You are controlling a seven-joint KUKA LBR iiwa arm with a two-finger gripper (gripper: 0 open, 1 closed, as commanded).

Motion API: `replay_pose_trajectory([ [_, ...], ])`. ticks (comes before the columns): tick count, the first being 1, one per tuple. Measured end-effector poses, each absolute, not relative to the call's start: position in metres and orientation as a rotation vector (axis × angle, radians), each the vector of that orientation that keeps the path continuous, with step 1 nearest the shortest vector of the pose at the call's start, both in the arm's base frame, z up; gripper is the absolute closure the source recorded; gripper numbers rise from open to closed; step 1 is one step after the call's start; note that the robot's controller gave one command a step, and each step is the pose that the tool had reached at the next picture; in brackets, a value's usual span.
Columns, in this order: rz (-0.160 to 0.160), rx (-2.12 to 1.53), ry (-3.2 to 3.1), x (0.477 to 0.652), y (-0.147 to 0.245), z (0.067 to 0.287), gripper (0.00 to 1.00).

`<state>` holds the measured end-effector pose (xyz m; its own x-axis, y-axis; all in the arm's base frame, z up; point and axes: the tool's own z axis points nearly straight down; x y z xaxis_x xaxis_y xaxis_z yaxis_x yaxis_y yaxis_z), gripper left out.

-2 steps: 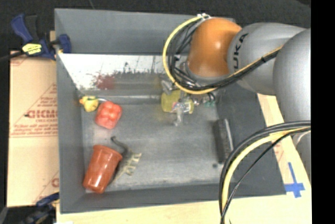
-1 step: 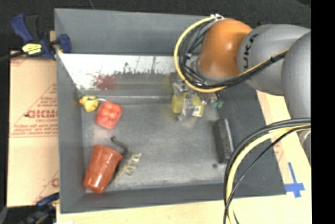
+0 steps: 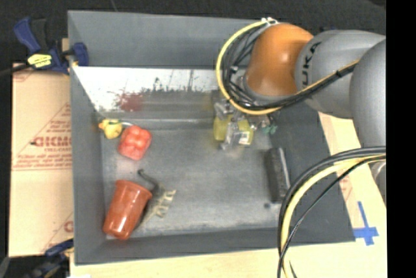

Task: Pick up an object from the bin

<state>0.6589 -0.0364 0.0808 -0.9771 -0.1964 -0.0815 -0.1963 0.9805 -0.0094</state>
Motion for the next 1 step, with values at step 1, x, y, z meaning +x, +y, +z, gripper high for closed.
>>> replay_pose_trajectory([
  [1,-0.005,-0.3,3.033,0.6619,-0.0373,0.151,1.0],
])
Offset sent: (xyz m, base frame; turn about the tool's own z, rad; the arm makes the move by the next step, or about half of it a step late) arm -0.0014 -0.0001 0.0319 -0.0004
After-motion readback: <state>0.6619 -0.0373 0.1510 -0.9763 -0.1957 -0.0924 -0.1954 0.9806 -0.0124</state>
